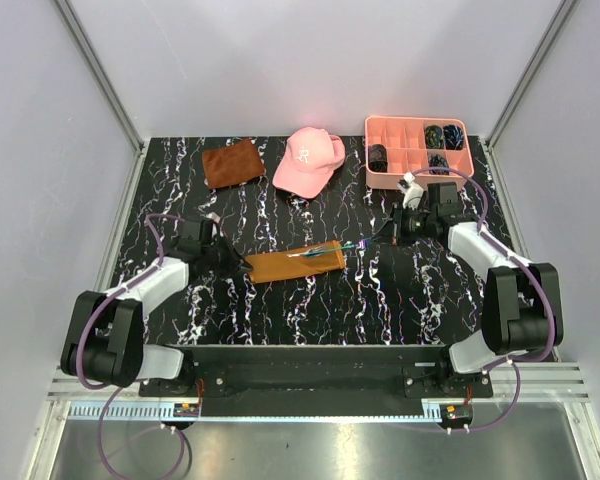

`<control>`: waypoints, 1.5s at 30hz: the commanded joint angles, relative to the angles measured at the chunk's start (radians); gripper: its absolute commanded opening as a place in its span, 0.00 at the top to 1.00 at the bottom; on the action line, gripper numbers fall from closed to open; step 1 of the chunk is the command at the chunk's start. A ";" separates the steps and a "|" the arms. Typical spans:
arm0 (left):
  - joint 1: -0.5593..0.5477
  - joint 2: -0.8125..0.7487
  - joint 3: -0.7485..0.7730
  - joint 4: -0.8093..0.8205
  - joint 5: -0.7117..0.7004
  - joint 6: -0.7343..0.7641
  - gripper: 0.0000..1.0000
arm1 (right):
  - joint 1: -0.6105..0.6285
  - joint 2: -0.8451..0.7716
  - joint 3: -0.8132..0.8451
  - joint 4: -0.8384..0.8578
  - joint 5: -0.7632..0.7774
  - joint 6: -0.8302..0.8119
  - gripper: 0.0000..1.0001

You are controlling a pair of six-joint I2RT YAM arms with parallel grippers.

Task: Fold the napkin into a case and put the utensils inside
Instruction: Stuff the fork into the folded napkin.

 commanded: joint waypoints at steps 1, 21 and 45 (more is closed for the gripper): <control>0.000 0.016 0.015 0.030 -0.063 0.030 1.00 | -0.005 0.004 0.023 -0.012 0.011 -0.054 1.00; -0.003 0.054 -0.045 0.077 -0.075 0.013 1.00 | 0.035 0.106 0.013 0.088 -0.097 0.024 1.00; -0.043 0.048 -0.085 0.116 -0.081 -0.009 1.00 | 0.210 0.280 -0.016 0.421 -0.127 0.305 1.00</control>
